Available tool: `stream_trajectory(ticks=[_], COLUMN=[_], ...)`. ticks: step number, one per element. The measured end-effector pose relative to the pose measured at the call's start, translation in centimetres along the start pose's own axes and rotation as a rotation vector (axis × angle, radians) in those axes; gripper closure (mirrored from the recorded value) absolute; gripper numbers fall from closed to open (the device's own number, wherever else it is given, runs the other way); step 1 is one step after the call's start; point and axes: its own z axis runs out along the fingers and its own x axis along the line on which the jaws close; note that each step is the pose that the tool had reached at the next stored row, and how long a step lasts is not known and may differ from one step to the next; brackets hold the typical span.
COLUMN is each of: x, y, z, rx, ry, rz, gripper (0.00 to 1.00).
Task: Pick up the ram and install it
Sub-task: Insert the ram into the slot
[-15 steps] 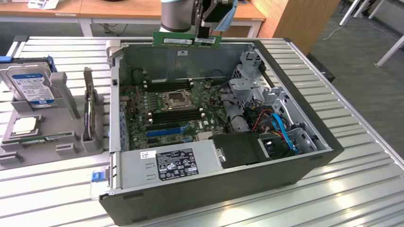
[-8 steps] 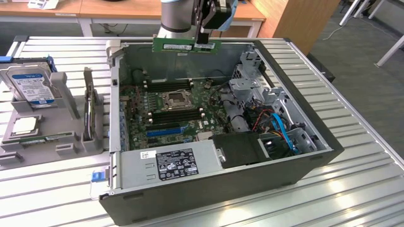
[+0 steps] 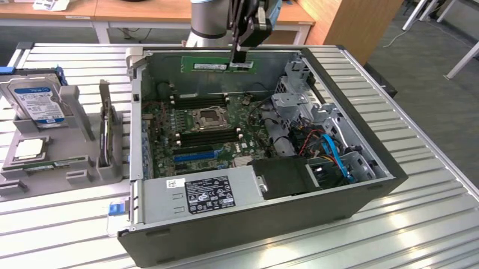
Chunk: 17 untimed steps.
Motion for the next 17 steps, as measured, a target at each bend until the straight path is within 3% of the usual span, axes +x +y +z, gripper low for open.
stream_trajectory(ticks=[17], x=[0.8], y=[-0.16], z=[3.07], rx=[-0.0001], ry=[0.0], rz=[0.0], gripper=[0.89])
